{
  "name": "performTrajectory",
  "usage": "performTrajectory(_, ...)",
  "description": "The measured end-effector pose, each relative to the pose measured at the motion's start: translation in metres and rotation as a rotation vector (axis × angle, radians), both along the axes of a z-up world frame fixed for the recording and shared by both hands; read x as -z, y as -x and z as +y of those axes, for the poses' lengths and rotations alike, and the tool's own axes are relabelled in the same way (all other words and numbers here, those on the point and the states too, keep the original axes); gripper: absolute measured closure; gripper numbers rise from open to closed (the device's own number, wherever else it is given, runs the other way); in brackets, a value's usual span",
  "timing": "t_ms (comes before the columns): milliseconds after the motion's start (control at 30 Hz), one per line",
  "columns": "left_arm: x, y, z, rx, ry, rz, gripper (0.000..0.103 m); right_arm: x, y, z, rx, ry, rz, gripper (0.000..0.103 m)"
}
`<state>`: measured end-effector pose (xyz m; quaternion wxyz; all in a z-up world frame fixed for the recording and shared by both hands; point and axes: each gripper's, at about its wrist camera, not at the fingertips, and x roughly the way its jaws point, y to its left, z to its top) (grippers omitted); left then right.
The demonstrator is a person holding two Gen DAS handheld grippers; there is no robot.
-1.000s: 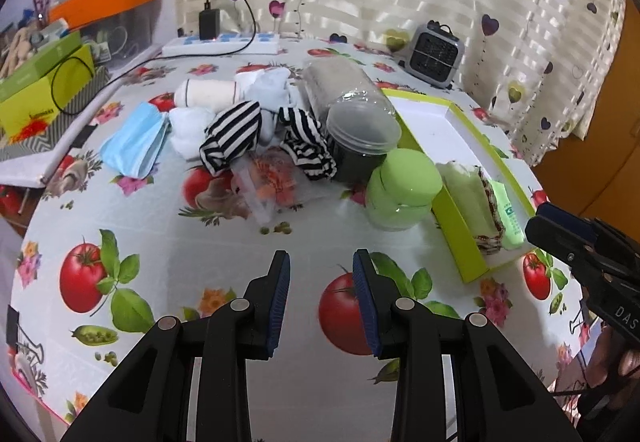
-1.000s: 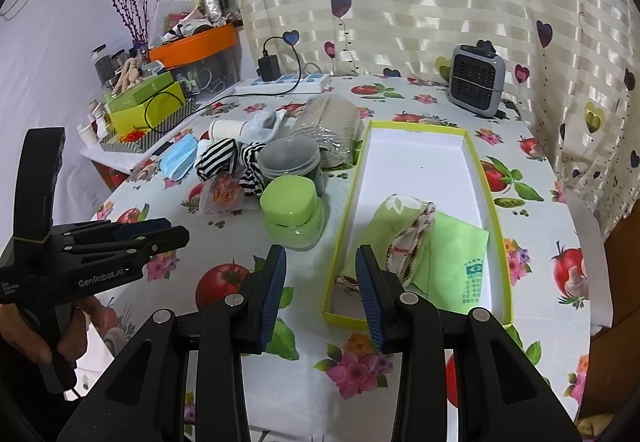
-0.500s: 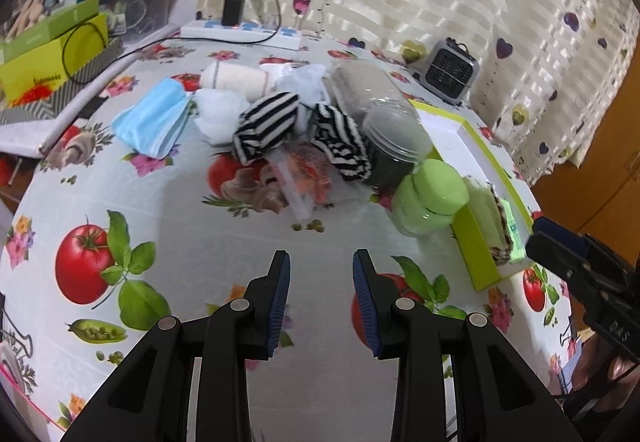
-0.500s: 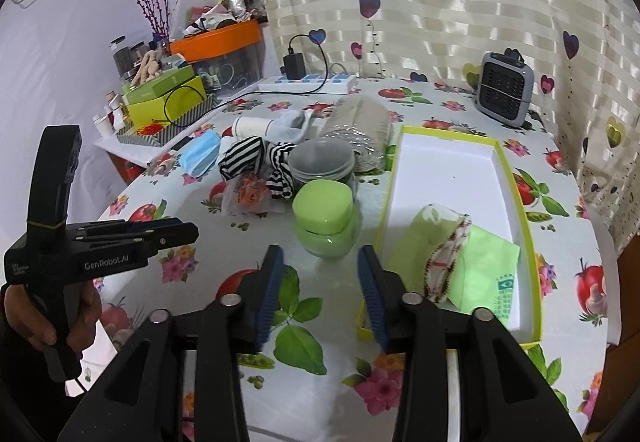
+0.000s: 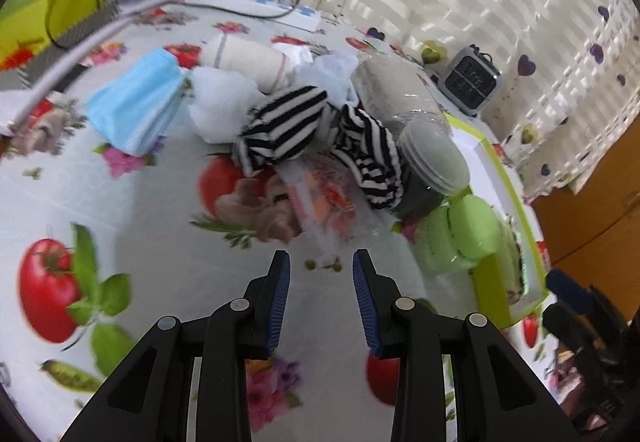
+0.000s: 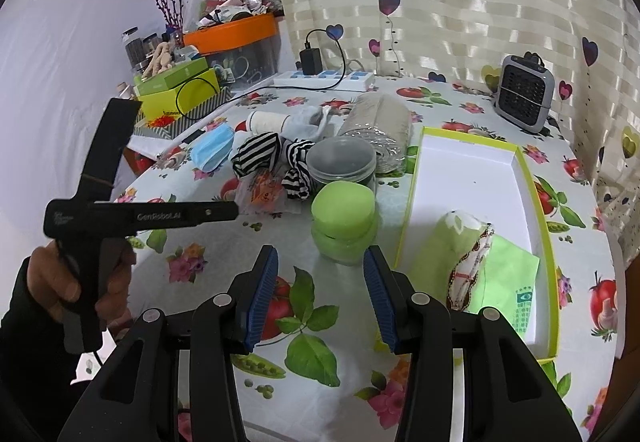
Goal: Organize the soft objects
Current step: 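Grasp the clear snack bag with the left tool while the right tool grasps striped fabric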
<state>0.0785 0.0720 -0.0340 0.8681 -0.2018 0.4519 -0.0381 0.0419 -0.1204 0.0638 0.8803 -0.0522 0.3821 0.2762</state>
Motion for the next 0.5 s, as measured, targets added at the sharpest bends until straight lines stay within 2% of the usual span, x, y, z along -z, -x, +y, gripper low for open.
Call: performTrajectory(500, 0.018, -0.033, 0.002, 0.007, 0.085, -0.007, 0.073, 0.005, -0.025, 0.020, -0.017, 0.016, 0.018, 0.057)
